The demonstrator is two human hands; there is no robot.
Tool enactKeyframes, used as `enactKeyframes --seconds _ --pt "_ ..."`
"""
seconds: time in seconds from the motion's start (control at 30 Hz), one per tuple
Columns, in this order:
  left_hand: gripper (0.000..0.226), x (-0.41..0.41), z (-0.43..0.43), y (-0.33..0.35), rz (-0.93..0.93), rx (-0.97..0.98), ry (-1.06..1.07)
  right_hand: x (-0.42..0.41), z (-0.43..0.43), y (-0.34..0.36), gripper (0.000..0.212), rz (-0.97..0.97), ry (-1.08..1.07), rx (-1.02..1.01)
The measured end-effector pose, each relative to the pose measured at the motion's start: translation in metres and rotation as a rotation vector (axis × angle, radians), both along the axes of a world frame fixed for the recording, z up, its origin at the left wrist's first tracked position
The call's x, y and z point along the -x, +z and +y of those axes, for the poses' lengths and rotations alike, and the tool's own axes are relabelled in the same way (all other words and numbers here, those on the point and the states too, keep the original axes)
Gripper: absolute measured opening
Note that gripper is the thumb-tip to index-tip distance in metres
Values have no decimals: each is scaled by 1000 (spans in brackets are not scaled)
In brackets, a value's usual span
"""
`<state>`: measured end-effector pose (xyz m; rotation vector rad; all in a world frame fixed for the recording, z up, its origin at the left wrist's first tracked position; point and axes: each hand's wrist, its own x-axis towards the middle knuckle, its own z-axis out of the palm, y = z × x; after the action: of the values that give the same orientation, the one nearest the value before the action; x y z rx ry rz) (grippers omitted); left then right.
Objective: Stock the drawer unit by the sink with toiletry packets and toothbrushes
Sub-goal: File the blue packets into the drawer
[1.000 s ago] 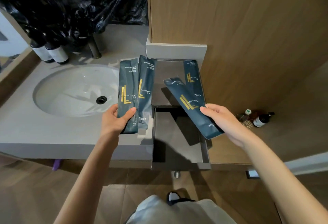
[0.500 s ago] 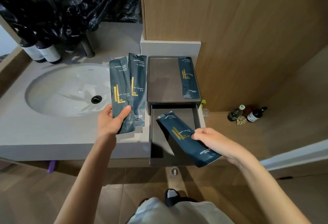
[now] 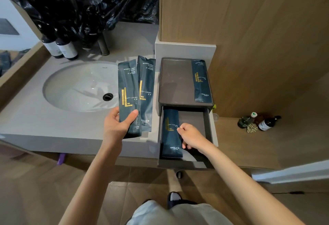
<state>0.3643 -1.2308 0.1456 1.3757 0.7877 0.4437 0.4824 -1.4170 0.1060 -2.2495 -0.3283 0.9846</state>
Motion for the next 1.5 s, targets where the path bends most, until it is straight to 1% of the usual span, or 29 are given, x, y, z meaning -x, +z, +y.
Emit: enactKeyframes --seconds 0.13,0.23,0.33,0.4,0.47,0.53,0.57,0.63,0.67,0.7,0.77,0.9,1.0,1.07,1.13,1.17,1.2,1.27,1.37,1.43,1.5 --pt "25 2 -2 -2 26 20 17 -1 3 -13 26 -193 141 81" --pt "24 0 -3 -3 52 31 22 -1 5 -19 25 -314 177 117" --pt "17 -2 -4 -4 59 30 19 2 4 -20 30 -556 276 242" --pt "16 -3 -5 -5 55 28 19 2 0 -20 33 -650 289 271" --pt "17 -4 -6 -5 55 30 21 -3 -5 -18 30 -698 247 241" --pt "19 -6 -7 -7 60 36 17 -8 -12 -15 31 -704 229 125" --pt "18 -6 -7 -7 59 37 16 -10 -16 -13 40 -661 273 63" --pt "16 -7 -8 -8 55 37 12 -15 -22 -11 76 -531 451 15" --pt "16 -8 -9 -8 55 40 10 -16 -24 -12 91 -499 547 51" --pt "17 -8 -10 -9 54 43 8 -17 -25 -13 101 -495 625 101" --pt "17 -9 -12 -9 53 50 -3 -17 -25 -19 109 -507 702 162" --pt "16 -9 -15 -8 54 57 -21 -14 -19 -24 112 -529 706 166" --pt "17 -10 -19 -8 60 69 -35 -15 -20 -21 105 -500 690 161" --pt "18 -11 -21 -9 70 66 -48 -15 -20 -15 87 -471 600 80" --pt "20 -11 -24 -10 79 55 -66 -14 -19 -4 56 -390 338 -136" --pt "23 -11 -25 -11 82 49 -83 -14 -18 3 42 -324 167 -264" --pt "26 -11 -28 -10 86 49 -109 -13 -17 13 31 -235 8 -382" --pt "32 -12 -32 -12 100 50 -178 -14 -14 30 23 -76 -193 -553" --pt "44 -14 -40 -13 118 54 -286 -16 -10 44 10 -1 -340 -685" --pt "38 -16 -45 -13 117 63 -336 -17 -10 45 4 -23 -392 -707" --pt "23 -17 -49 -14 114 53 -354 -18 -12 45 6 -48 -424 -687"
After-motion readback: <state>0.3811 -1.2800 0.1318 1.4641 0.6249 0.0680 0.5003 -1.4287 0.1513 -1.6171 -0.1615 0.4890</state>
